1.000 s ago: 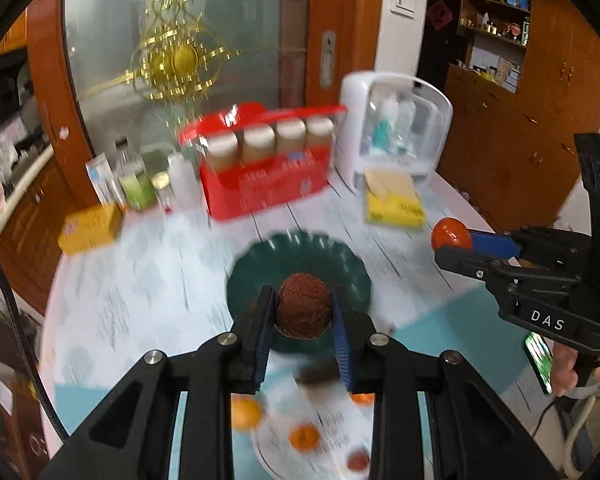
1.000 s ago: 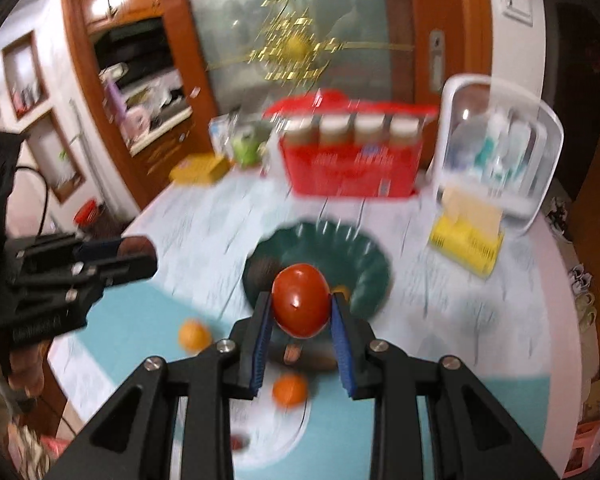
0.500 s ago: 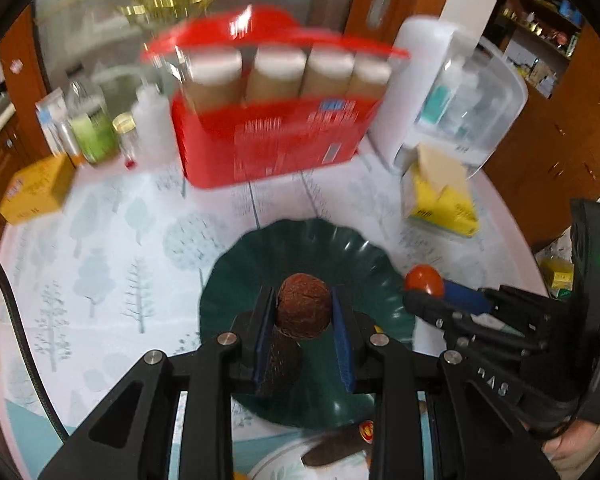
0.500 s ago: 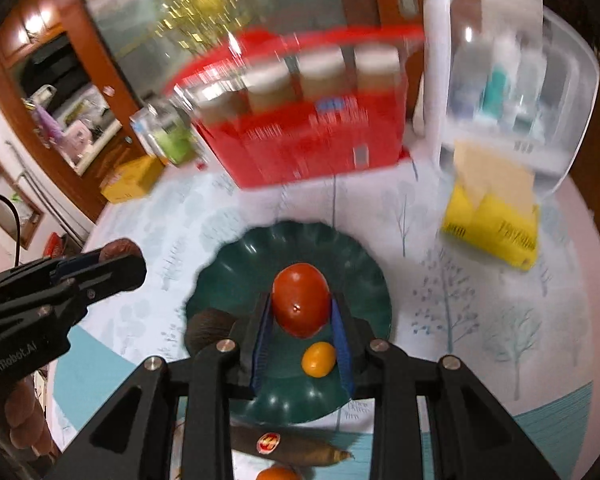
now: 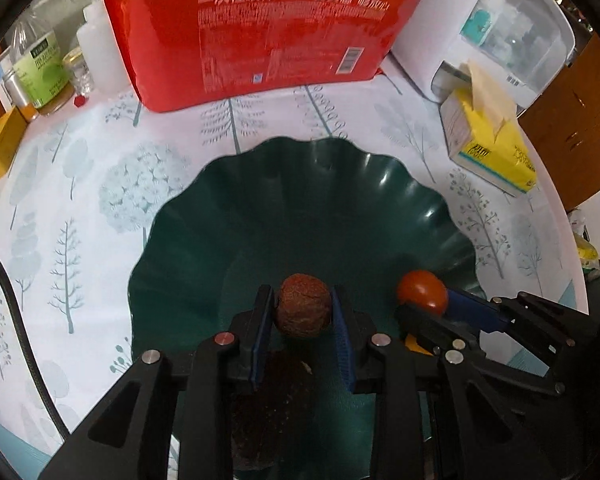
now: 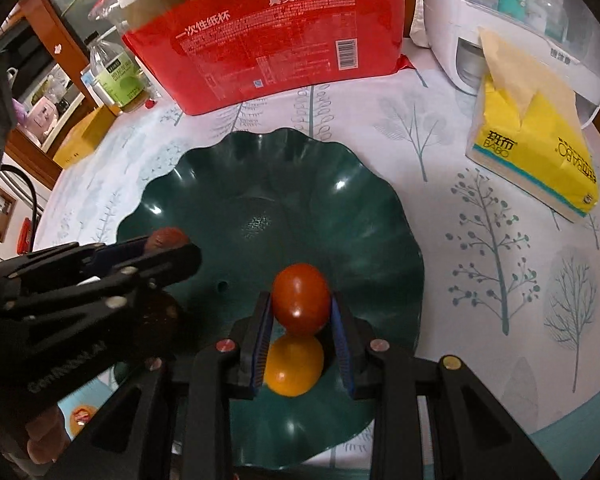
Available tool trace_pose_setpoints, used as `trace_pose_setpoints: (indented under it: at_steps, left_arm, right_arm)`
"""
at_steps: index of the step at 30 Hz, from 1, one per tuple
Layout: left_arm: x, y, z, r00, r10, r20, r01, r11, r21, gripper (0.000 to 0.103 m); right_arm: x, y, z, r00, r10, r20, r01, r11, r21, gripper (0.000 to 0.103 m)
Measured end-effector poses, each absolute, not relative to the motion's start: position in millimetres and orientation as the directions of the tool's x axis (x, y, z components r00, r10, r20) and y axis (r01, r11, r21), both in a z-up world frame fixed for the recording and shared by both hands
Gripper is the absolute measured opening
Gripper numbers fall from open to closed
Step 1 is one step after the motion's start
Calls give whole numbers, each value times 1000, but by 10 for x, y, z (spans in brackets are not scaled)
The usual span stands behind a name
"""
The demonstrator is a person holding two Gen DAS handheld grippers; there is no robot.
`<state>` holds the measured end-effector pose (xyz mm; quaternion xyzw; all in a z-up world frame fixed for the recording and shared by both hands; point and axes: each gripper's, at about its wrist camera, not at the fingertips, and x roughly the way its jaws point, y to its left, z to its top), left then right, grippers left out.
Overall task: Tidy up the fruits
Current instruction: 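Carry the brown fruit and cherry tomato to the green plate and release both, then grasp a cherry tomato with the left tool while the right tool grasps another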
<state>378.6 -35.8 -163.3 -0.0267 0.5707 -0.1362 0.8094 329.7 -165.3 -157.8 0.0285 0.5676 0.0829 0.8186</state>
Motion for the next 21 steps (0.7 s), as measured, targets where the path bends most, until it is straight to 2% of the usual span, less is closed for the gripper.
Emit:
trace_pose_setpoints:
  at_steps: [1,2,3,8,12,21]
  left_arm:
    - [3780,-355,-1638,312,-254,-916,188,961,-202,43]
    - [3773,-349,-1627,316,-253,-914,187,961,-202,57]
    - [3763,-342,-1607,328,-249,-911,185,963,-197,65]
    - [3702,-316,-1461,368,-242,-898,186,965,-184,67]
    - [3619,-294,-1297,399,-238,-885,182,967,-178,77]
    - [3318,-182,-970,438,-217,-873,176,972,-154,78]
  right_arm:
    - [3290,-1648,-1589,335,176,-926,-114,983,146,31]
    - [3288,-1644,-1594,333,183,-925,-121,981,150,31]
    - [3286,-1631,-1585,335,188,-923,-132,980,151,32]
    - [3230,-1558,-1488,367,156,-917,-180,979,95,38]
    - [3185,-1544,-1395,380,165,-910,-193,976,97,40]
    - [3039,-1485,-1153,410,164,-897,-203,975,86,40]
